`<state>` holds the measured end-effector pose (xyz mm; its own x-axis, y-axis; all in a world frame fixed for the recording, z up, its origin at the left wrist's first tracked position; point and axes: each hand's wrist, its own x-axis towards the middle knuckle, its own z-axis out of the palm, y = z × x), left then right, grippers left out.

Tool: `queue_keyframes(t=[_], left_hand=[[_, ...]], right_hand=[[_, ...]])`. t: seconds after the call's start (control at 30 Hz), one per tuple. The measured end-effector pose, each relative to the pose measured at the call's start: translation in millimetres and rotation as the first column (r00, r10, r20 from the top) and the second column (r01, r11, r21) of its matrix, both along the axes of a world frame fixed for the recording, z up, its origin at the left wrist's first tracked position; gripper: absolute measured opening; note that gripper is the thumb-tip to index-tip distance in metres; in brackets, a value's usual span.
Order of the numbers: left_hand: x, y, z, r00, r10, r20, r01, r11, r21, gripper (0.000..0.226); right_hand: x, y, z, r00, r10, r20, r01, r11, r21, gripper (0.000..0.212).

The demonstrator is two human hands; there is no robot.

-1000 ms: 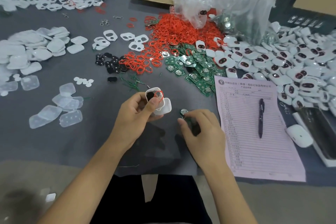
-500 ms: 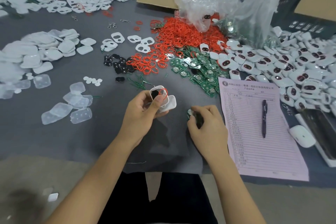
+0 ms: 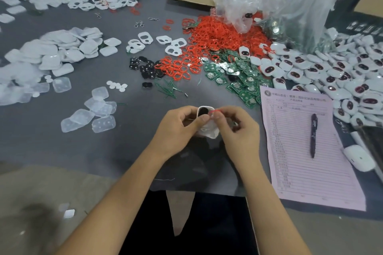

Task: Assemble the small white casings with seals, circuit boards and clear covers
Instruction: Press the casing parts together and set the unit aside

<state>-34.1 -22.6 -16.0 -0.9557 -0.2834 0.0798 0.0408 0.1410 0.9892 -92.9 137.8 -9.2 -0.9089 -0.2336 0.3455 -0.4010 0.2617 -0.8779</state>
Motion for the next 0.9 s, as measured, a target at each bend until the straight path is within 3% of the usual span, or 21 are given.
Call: queue_keyframes(t=[0.17, 0.27, 0.47, 0.6, 0.9], left_hand=[[-1, 0, 1, 0.993, 0.102, 0.064, -0.092, 0.985, -0.146, 0.016], [-1, 4, 4, 0.991, 0.119, 0.065, -0.099, 0.961, -0.259, 0.012], [-3, 15, 12, 0.988, 0.156, 0.01, -0.139, 0.907, -0.397, 0.016], [-6, 11, 21, 0.987, 0.159, 0.015, -0.14, 0.907, -0.396, 0.018], [-3, -9, 26, 0.982, 0.124, 0.144, -0.043, 0.883, -0.467, 0.022]], right_hand=[[-3, 4, 2, 0.97, -0.225, 0.089, 0.24, 0.942, -0.236, 0.017], [-3, 8, -3, 0.951, -0.272, 0.149, 0.305, 0.905, -0.296, 0.016], [-7, 12, -7, 0.943, -0.256, 0.213, 0.314, 0.898, -0.308, 0.014], [-7, 14, -5, 0.958, -0.231, 0.17, 0.272, 0.922, -0.277, 0.018], [-5, 10, -6, 0.983, -0.133, 0.129, 0.154, 0.972, -0.175, 0.01]])
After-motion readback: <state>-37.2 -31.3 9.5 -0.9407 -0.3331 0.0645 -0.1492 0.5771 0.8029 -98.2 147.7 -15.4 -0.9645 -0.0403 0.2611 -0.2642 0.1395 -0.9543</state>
